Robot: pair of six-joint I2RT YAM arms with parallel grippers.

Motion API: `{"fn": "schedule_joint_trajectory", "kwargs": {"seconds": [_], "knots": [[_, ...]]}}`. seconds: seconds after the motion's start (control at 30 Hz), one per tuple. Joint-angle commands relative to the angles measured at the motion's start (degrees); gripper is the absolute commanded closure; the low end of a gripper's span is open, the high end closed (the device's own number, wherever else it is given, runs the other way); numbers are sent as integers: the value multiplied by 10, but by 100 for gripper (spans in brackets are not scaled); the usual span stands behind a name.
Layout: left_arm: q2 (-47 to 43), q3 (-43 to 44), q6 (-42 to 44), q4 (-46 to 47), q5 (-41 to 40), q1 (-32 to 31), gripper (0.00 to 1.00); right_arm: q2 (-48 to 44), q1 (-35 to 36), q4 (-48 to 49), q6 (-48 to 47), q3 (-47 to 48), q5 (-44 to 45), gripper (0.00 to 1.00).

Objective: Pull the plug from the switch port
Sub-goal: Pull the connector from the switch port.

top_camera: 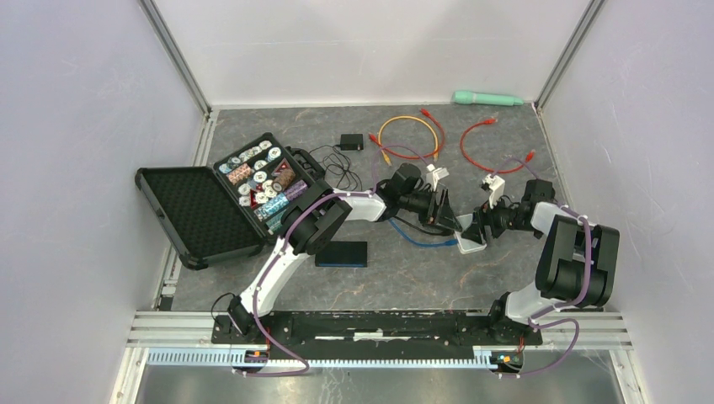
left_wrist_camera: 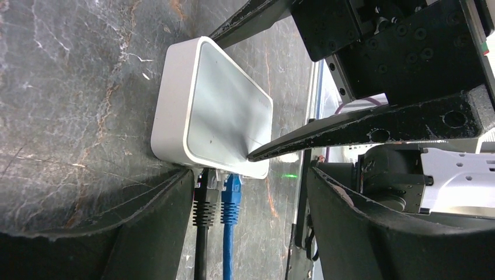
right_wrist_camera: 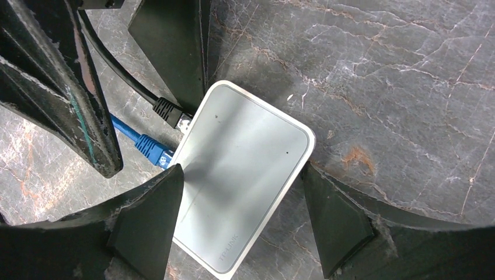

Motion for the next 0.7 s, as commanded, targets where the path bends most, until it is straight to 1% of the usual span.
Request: {"fn": "schedule_joint_trajectory", "kwargs": {"seconds": [0.0,0.1,0.3,0.53,0.67], "knots": [[55,-47,-9,-81,-64,-5,21,39,-1,-39,-13,-16,72,19],[49,-58,-11,-80,-54,-8,25,42,-2,-39,-9,-13,71,15],[42,-64,-14,-87,-42,-8,38,48,-4,-44,-7,-8,67,13],[55,-53,-15,-101,-42,-9,46,57,-7,-53,-9,0,61,13],[59,-53,-17,-101,-46,-9,49,58,-9,-54,-9,1,62,13]]}}
